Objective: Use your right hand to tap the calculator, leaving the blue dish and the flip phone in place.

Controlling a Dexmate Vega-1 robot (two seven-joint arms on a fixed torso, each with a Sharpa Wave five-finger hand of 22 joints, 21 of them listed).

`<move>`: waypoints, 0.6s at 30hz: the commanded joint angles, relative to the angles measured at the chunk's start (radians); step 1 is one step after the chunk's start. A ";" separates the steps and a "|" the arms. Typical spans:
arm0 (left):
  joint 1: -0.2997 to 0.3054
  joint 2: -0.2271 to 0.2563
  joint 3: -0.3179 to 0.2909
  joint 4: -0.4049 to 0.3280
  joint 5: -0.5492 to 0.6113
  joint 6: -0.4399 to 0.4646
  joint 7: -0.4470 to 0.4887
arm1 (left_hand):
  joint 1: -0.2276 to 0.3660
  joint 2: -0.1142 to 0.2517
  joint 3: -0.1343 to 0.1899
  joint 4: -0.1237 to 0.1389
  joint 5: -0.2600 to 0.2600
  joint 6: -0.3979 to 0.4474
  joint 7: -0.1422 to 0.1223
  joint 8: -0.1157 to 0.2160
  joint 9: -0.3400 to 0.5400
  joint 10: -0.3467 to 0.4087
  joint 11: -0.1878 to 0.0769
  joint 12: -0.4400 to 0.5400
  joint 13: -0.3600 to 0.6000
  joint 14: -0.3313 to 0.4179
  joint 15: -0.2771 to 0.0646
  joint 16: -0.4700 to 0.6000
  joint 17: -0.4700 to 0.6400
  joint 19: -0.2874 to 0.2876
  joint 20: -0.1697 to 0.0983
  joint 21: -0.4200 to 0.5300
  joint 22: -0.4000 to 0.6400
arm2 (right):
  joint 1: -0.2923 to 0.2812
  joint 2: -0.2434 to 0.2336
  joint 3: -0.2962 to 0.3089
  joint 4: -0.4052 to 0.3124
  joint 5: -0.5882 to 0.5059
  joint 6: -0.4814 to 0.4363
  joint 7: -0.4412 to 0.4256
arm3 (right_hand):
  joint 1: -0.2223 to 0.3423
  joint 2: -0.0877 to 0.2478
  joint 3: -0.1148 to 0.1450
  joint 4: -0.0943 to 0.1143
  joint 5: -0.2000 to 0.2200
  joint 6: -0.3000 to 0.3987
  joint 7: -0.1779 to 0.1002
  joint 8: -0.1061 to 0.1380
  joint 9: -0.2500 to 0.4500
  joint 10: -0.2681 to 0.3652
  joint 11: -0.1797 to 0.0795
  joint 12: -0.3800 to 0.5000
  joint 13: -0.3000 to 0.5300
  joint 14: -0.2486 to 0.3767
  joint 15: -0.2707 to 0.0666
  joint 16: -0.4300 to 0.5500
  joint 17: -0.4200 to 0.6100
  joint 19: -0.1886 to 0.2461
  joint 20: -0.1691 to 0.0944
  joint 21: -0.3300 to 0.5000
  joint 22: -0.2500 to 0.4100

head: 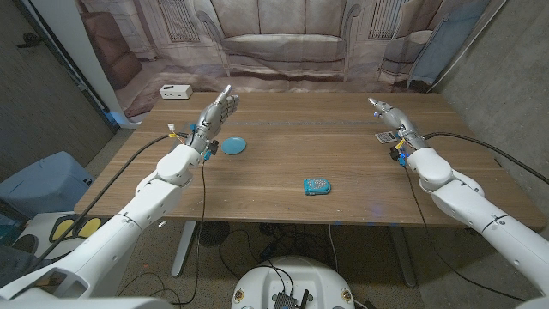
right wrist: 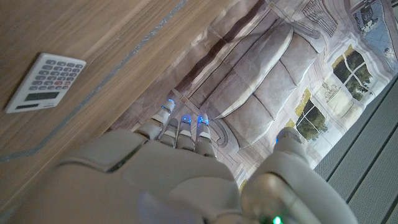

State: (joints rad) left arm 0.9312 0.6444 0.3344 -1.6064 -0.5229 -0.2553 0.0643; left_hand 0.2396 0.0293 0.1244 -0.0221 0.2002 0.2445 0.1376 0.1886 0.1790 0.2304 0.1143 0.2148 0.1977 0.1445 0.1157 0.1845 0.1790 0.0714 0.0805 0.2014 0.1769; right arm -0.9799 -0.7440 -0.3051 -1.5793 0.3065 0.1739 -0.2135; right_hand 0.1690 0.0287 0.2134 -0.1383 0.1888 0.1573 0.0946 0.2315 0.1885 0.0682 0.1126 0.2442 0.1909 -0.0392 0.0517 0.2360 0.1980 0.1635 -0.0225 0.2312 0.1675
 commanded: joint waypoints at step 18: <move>-0.036 -0.008 0.014 0.035 -0.018 -0.008 -0.046 | 0.004 0.009 0.001 -0.009 -0.003 0.001 -0.002 0.001 0.003 0.003 -0.001 -0.002 0.002 -0.003 -0.005 0.002 0.002 0.001 -0.005 -0.002 0.003 | 0.008 0.083 -0.002 0.052 0.251 0.206 0.234 | 0.021 -0.008 0.000 -0.008 0.003 -0.015 0.007 -0.018 0.001 0.010 0.003 -0.008 0.002 0.032 0.000 0.006 -0.001 0.052 0.005 0.007 0.002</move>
State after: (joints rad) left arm 0.9068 0.6389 0.3408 -1.5832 -0.5321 -0.2649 0.0370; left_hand 0.2397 0.0292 0.1211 -0.0253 0.2002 0.2445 0.1376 0.1886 0.1790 0.2304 0.1143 0.2148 0.1977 0.1446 0.1157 0.1845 0.1790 0.0714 0.0806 0.2014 0.1769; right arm -0.9730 -0.6877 -0.3044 -1.5349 0.4649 0.3349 -0.0668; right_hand 0.1768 0.0211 0.2135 -0.1384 0.1888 0.1477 0.1034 0.2176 0.1884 0.0680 0.1126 0.2353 0.1910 -0.0138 0.0484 0.2360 0.1951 0.2041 -0.0179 0.2313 0.1675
